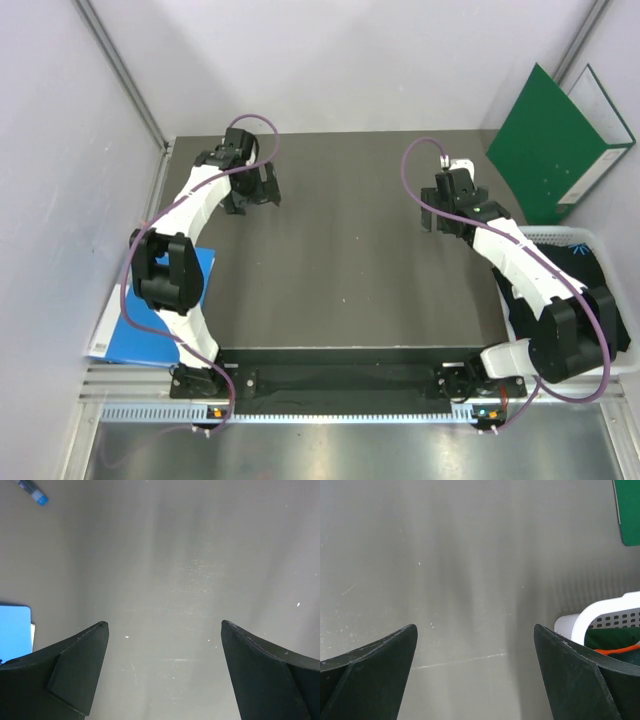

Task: Fold and stack the t-shirts
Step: Grab crumpled tshirt from bin with the right arm

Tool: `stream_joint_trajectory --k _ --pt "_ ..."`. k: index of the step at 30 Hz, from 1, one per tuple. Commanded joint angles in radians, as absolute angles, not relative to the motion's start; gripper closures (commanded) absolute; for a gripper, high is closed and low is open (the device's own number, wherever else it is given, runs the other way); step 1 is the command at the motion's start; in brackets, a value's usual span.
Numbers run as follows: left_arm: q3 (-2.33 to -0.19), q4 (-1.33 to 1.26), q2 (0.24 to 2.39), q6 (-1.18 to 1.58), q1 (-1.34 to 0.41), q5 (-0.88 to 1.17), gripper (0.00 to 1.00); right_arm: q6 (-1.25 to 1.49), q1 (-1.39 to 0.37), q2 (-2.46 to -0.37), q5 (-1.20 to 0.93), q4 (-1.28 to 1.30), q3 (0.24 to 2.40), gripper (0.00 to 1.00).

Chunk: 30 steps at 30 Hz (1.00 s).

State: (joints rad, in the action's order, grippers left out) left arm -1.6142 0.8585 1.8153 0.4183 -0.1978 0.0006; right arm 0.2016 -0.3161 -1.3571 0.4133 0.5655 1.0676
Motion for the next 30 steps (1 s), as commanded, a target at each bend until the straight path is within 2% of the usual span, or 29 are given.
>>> stream_joint_trajectory --k 1,12,23,28,30 --pt "-1.673 0.887 1.838 0.426 -0.201 -0.032 0.02 0.202 -0.314 -1.322 0.422 0.545 1.078 0.0" --pt "-1.772 1.048 1.948 0.469 -0.207 -0.247 0.02 0.207 -0.314 -1.318 0.457 0.549 1.114 0.0" --pt "-1.755 1.114 2.011 0.492 -0.207 -0.322 0.02 0.296 -0.307 -1.188 0.837 0.678 1.095 0.0" --pt "-1.839 1.213 2.104 0.457 -0.222 -0.431 0.02 0.36 -0.285 -1.074 0.92 0.755 1.072 0.02" --pt "-1.938 1.34 2.158 0.437 -0.247 -0.529 0.02 0.374 -0.256 -1.011 0.925 0.778 1.052 0.03"
